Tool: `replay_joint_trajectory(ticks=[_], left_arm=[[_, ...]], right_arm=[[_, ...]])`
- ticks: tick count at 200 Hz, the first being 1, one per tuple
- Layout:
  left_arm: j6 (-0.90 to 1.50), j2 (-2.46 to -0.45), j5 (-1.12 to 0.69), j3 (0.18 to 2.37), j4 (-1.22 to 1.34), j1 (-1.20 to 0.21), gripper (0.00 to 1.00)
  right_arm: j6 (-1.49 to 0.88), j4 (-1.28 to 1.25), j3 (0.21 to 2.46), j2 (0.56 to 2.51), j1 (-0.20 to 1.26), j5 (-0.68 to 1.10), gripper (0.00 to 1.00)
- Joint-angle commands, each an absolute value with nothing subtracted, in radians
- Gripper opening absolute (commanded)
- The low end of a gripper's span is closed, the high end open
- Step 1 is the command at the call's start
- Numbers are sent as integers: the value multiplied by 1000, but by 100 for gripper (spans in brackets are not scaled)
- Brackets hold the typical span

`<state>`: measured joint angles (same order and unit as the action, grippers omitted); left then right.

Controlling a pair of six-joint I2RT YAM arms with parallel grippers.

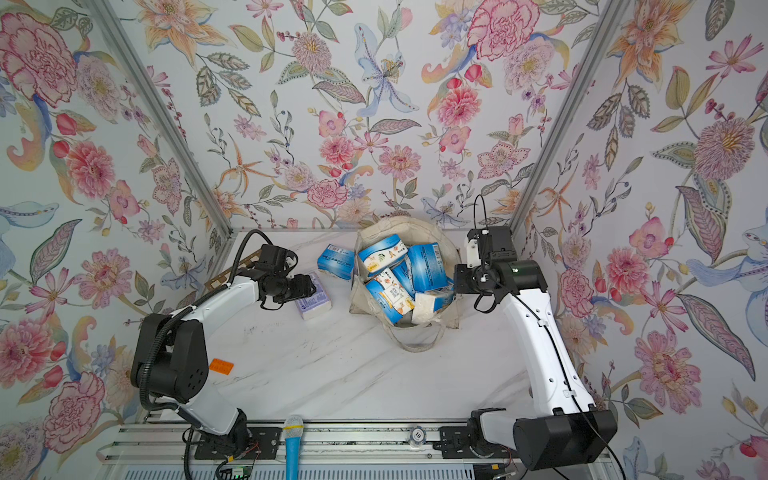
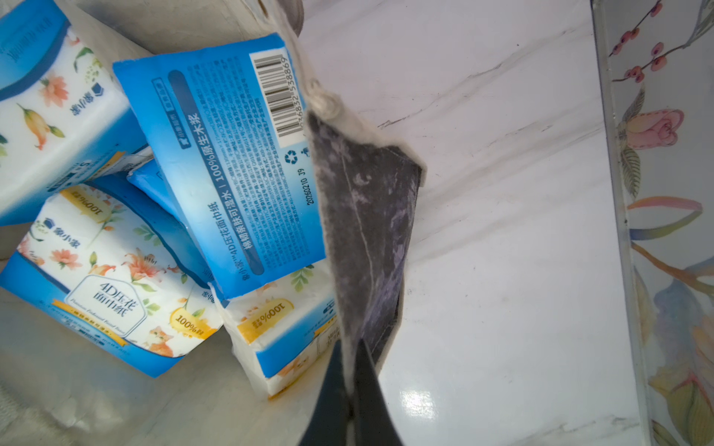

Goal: Put tissues into the canvas bag
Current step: Adjust the pack of facial tissues at the center of the board, then pick up the pack of facial tissues from the center of the board.

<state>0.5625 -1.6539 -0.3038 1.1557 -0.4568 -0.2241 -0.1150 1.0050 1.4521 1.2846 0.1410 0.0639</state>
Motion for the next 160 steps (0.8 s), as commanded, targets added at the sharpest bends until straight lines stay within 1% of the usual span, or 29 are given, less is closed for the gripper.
replay_joint_trajectory(ticks=[1,9,25,91,122,136,142,154,160], left_arm=[[583,-1595,-282,1126,-485,-213,72],[583,-1595,-285,1112,-481,-211,72],[591,-1607,-294,1086,-465,-208,68],[581,-1670,-276,1067,-422,-198,67],[586,-1700,-287,1054,-371,-181,61],[592,-1716,-297,1051,-347,-177,58],[597,-1721,-301,1048,-336,-176,53],[605,-1730,-313,1042,-314,-171,45],[609,-1734,-319,1038,-304,-168,40]], right_arm=[[-100,948,1465,1253,132,63,0],[-100,946,1465,1256,132,67,0],[-103,943,1466,1259,133,73,0],[-103,943,1463,1250,135,75,0],[-103,944,1461,1254,135,77,0],[-103,944,1460,1253,135,77,0],[-103,943,1460,1254,135,77,0],[-101,943,1459,1252,133,73,0],[-101,944,1461,1251,133,71,0]])
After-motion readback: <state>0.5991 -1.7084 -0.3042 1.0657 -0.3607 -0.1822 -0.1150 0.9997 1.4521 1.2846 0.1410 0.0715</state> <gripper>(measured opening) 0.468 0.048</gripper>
